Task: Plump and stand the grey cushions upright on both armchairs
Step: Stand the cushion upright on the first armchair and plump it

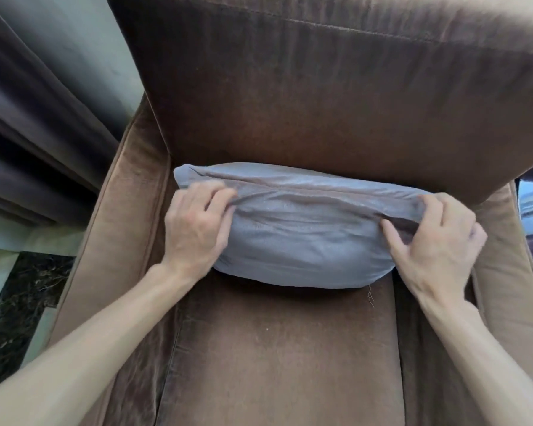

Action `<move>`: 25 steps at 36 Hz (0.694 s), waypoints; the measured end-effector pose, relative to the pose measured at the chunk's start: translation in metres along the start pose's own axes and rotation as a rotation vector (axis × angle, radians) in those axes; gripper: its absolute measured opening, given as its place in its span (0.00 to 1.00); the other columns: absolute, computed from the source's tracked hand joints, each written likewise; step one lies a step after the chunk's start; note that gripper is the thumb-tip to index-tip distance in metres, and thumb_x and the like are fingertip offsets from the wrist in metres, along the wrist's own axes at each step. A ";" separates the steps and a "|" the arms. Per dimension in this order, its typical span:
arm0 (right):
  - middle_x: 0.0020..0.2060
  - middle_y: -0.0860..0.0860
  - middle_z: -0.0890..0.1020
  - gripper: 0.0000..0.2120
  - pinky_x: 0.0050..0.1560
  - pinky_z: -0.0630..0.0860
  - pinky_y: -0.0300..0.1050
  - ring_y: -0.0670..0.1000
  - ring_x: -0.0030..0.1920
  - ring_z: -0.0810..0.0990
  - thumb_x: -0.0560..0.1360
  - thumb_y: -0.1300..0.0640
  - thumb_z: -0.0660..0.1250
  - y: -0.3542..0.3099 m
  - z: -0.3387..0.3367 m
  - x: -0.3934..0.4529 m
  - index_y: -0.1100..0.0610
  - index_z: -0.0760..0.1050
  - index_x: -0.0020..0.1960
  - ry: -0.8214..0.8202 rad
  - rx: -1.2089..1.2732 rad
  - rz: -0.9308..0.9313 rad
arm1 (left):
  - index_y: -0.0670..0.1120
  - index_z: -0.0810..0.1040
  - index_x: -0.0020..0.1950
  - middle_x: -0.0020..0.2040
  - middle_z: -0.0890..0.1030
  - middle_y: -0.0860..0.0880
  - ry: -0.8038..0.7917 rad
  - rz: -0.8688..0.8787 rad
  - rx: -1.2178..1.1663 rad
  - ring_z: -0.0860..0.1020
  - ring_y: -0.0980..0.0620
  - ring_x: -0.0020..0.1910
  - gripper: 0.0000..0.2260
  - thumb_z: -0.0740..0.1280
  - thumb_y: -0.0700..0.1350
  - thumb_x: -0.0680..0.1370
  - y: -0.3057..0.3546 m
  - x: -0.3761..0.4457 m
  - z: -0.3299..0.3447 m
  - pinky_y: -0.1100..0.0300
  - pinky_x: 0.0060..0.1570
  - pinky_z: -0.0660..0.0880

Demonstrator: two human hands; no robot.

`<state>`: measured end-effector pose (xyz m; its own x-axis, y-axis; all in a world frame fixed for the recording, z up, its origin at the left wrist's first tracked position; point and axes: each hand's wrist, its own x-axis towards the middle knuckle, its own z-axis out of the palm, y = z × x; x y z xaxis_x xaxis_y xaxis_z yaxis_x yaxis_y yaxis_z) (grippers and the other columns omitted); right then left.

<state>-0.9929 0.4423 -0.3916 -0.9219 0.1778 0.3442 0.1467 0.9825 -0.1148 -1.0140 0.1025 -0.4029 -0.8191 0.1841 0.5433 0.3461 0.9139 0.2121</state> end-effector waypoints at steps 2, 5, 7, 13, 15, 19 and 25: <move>0.57 0.58 0.79 0.19 0.55 0.70 0.59 0.62 0.56 0.75 0.76 0.48 0.68 -0.009 -0.006 -0.020 0.60 0.76 0.60 0.039 0.166 -0.075 | 0.45 0.82 0.51 0.44 0.83 0.51 -0.140 -0.117 -0.193 0.80 0.52 0.43 0.03 0.70 0.41 0.78 0.012 -0.016 -0.002 0.55 0.44 0.75; 0.40 0.47 0.83 0.10 0.47 0.77 0.55 0.53 0.43 0.81 0.75 0.46 0.63 -0.032 -0.002 -0.041 0.50 0.78 0.44 -0.364 0.532 -0.063 | 0.48 0.81 0.49 0.38 0.83 0.55 -0.707 -0.371 -0.570 0.81 0.59 0.37 0.03 0.69 0.46 0.80 0.029 -0.032 0.010 0.60 0.43 0.77; 0.36 0.43 0.85 0.15 0.49 0.80 0.53 0.48 0.42 0.83 0.72 0.39 0.60 -0.050 0.012 -0.044 0.47 0.80 0.42 -0.846 0.543 0.018 | 0.49 0.83 0.51 0.40 0.84 0.55 -1.066 -0.363 -0.617 0.81 0.64 0.38 0.08 0.68 0.52 0.80 0.036 -0.042 0.031 0.65 0.45 0.75; 0.54 0.43 0.86 0.34 0.65 0.75 0.46 0.45 0.54 0.83 0.69 0.21 0.57 -0.074 0.062 -0.024 0.45 0.84 0.55 -1.423 0.516 0.057 | 0.48 0.82 0.66 0.57 0.83 0.51 -1.296 -0.603 -0.710 0.80 0.52 0.59 0.20 0.64 0.59 0.81 0.038 -0.038 0.085 0.64 0.51 0.74; 0.65 0.44 0.80 0.38 0.67 0.71 0.49 0.46 0.61 0.79 0.71 0.22 0.52 -0.078 0.063 -0.009 0.46 0.78 0.67 -1.523 0.529 0.111 | 0.46 0.80 0.68 0.62 0.82 0.47 -1.312 -0.679 -0.778 0.80 0.51 0.59 0.23 0.62 0.60 0.81 0.036 -0.024 0.092 0.62 0.58 0.73; 0.72 0.48 0.75 0.44 0.73 0.59 0.65 0.56 0.73 0.71 0.68 0.19 0.46 -0.078 0.065 0.017 0.41 0.68 0.75 -1.630 0.407 0.172 | 0.52 0.75 0.73 0.67 0.77 0.55 -1.209 -0.739 -0.680 0.75 0.54 0.66 0.37 0.64 0.73 0.72 0.026 -0.006 0.098 0.60 0.69 0.67; 0.70 0.44 0.74 0.38 0.66 0.69 0.50 0.53 0.74 0.70 0.75 0.25 0.45 -0.069 0.059 0.039 0.46 0.68 0.76 -1.593 0.440 0.217 | 0.45 0.75 0.72 0.68 0.79 0.45 -1.201 -0.804 -0.725 0.78 0.46 0.64 0.34 0.65 0.68 0.75 0.017 0.013 0.107 0.54 0.65 0.73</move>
<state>-1.0601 0.3778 -0.4253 -0.3585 -0.2022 -0.9114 0.4616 0.8102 -0.3613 -1.0675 0.1591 -0.4793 -0.6322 0.2475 -0.7342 -0.4801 0.6186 0.6219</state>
